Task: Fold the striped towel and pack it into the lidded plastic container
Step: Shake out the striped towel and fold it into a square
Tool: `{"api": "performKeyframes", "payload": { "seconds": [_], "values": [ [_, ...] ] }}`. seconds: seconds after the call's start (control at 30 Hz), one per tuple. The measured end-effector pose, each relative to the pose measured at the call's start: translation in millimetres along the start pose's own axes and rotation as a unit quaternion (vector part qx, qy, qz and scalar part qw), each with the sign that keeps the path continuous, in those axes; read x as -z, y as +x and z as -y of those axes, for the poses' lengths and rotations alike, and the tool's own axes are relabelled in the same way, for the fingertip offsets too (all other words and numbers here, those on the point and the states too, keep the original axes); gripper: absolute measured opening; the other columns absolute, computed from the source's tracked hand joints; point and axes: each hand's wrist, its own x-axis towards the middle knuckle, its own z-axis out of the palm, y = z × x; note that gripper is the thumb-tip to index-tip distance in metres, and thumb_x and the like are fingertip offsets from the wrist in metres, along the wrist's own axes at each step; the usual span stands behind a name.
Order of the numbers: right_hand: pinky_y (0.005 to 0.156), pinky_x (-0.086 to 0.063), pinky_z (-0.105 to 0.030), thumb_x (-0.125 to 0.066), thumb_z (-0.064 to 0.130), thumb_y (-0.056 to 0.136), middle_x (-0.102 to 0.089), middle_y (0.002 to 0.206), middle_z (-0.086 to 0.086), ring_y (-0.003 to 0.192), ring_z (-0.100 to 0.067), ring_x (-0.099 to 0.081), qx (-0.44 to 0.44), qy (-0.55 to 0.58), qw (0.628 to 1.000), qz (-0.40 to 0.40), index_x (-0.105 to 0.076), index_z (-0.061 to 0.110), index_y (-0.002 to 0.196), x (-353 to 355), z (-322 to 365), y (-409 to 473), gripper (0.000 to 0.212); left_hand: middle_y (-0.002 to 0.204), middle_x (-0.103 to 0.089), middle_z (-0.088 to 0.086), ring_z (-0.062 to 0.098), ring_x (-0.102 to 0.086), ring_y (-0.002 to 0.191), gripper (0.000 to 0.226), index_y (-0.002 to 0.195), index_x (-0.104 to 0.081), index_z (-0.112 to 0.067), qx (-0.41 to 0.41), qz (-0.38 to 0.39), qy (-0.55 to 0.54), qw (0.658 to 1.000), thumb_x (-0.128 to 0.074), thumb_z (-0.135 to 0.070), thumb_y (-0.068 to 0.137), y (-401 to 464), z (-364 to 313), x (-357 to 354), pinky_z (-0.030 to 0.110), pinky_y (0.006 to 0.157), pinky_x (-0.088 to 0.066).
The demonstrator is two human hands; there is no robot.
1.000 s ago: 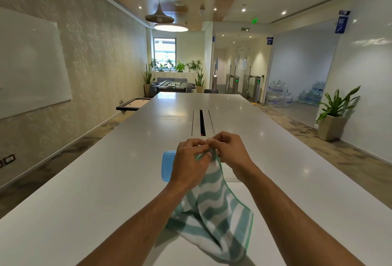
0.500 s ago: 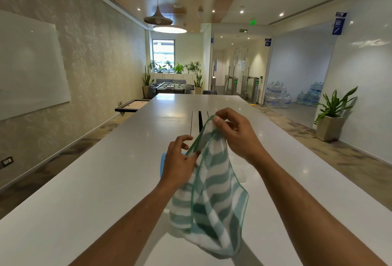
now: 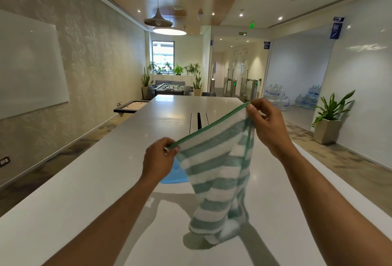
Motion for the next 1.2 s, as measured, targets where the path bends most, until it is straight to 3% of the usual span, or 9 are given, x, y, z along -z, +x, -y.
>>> {"api": "performKeyframes", "payload": {
  "seconds": [0.1,0.27,0.47,0.53,0.63,0.77,1.0,1.1,1.2],
  "values": [
    [0.078,-0.049,-0.032,-0.051,0.033,0.098,-0.063,0.092,0.010,0.085,0.002,-0.058,-0.031,0.007,0.999,-0.033,-0.061,0.033,0.088,5.7,-11.8,-1.9,0.014,0.080,-0.064,-0.009,0.007,-0.058,0.076,0.010,0.082,-0.064,-0.022,-0.008,-0.015,-0.067,0.998,-0.070,-0.015,0.084,16.4,-7.0,14.1,0.017,0.066,-0.043],
    [0.088,-0.055,-0.050,-0.051,0.030,0.098,-0.064,0.101,-0.005,0.100,-0.025,-0.062,-0.084,0.051,0.993,-0.059,-0.061,0.017,0.097,7.0,-19.6,-5.8,0.017,0.089,-0.068,0.002,0.018,-0.064,0.087,0.011,0.087,-0.062,-0.020,0.072,0.002,-0.301,0.951,-0.060,-0.010,0.092,36.1,-32.7,30.0,0.034,0.075,-0.055],
    [0.065,-0.056,-0.028,-0.049,0.019,0.098,-0.070,0.084,0.003,0.078,-0.016,-0.066,-0.123,0.223,0.967,-0.006,-0.061,0.017,0.088,14.0,-11.5,-5.3,0.015,0.081,-0.063,-0.003,0.014,-0.056,0.081,0.028,0.070,-0.070,-0.028,0.089,-0.005,-0.441,0.893,-0.056,-0.018,0.093,39.1,-55.8,40.8,0.028,0.068,-0.047],
    [0.064,-0.052,-0.030,-0.051,0.015,0.096,-0.068,0.082,0.000,0.072,-0.015,-0.063,-0.143,0.272,0.952,0.015,-0.061,0.014,0.087,17.4,-8.7,-5.3,0.014,0.082,-0.063,-0.001,0.014,-0.056,0.081,0.024,0.073,-0.069,-0.026,0.066,-0.015,-0.390,0.918,-0.058,-0.020,0.093,41.0,-58.0,43.7,0.032,0.072,-0.046],
    [0.058,-0.050,-0.030,-0.055,0.015,0.095,-0.066,0.085,-0.010,0.071,-0.018,-0.058,-0.133,0.129,0.981,-0.055,-0.063,0.007,0.090,13.8,-12.2,-7.0,0.013,0.089,-0.064,0.003,0.017,-0.056,0.084,0.012,0.081,-0.064,-0.024,0.010,-0.068,-0.238,0.969,-0.060,-0.021,0.092,41.8,-56.8,41.6,0.041,0.079,-0.049],
    [0.055,-0.051,-0.027,-0.055,0.022,0.096,-0.065,0.088,-0.010,0.072,-0.017,-0.059,-0.074,0.072,0.990,-0.093,-0.064,0.014,0.089,10.5,-13.2,-8.9,0.013,0.081,-0.058,-0.012,0.008,-0.052,0.077,0.015,0.080,-0.060,-0.030,-0.012,-0.135,-0.227,0.964,-0.059,-0.021,0.092,38.2,-62.7,37.8,0.035,0.077,-0.046],
    [0.058,-0.050,-0.024,-0.053,0.027,0.096,-0.064,0.087,-0.005,0.076,-0.016,-0.059,-0.074,0.073,0.990,-0.098,-0.061,0.024,0.083,13.8,-14.2,-10.7,0.016,0.083,-0.059,-0.013,-0.008,-0.052,0.072,0.012,0.084,-0.058,-0.031,-0.052,-0.120,-0.224,0.966,-0.058,-0.025,0.094,35.3,-61.9,36.2,0.026,0.074,-0.045],
    [0.072,-0.053,-0.038,-0.052,0.027,0.095,-0.065,0.089,-0.006,0.086,-0.026,-0.061,-0.086,0.043,0.987,-0.131,-0.060,0.025,0.084,10.2,-13.4,-10.0,0.014,0.083,-0.060,-0.011,-0.001,-0.054,0.074,0.011,0.084,-0.058,-0.033,-0.078,-0.116,-0.222,0.965,-0.059,-0.026,0.093,34.7,-66.0,33.0,0.027,0.073,-0.047],
    [0.076,-0.051,-0.035,-0.052,0.029,0.095,-0.065,0.095,-0.002,0.092,-0.025,-0.061,-0.102,-0.023,0.985,-0.138,-0.059,0.023,0.093,5.0,-11.1,-8.6,0.009,0.081,-0.061,-0.010,0.007,-0.054,0.074,0.013,0.083,-0.059,-0.035,-0.096,-0.099,-0.216,0.967,-0.060,-0.025,0.092,36.5,-72.8,29.9,0.028,0.069,-0.047]
  ]
}}
